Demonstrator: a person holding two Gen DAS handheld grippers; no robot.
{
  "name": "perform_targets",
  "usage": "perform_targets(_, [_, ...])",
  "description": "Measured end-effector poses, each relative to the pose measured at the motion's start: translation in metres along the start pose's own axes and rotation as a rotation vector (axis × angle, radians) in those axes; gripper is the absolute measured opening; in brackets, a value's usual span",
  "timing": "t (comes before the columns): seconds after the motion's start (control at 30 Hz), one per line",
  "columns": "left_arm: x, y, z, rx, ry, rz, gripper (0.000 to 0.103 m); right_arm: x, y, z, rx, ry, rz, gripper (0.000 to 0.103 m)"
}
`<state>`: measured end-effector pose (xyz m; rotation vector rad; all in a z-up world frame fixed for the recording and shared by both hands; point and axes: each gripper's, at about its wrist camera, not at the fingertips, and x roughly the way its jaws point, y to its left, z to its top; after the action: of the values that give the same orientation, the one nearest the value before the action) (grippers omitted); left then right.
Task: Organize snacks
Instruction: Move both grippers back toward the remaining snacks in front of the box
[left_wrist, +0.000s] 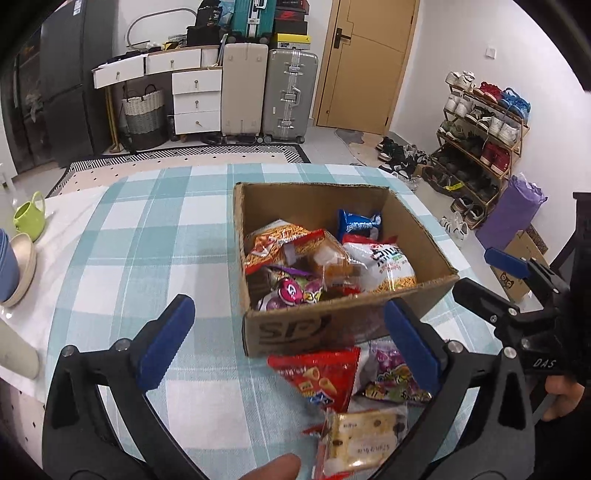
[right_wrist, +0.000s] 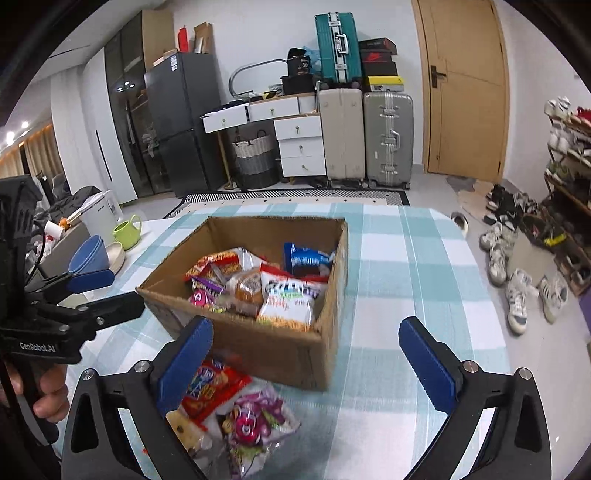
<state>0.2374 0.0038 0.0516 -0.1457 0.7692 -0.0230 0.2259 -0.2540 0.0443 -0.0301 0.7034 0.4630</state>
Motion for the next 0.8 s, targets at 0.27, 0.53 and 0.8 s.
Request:
perform_targets(0.27, [-0.018, 0.004, -0.027, -0.015, 0.029, -0.003, 0.102, -0.015, -0.003, -0.031, 0.064, 0.032, 0.023, 0.102])
perform_targets(0.53, [-0.025, 0.005, -0.058, -0.041, 0.061, 0.004, 0.102, -0.024, 0.0, -0.043, 0.076, 0.035, 0.035, 0.102])
perform_targets(0.8, [-0.03, -0.001, -0.075, -0.037, 0.08, -0.005, 0.102, -0.025, 0.003, -0.06, 0.084, 0.058, 0.042, 0.102])
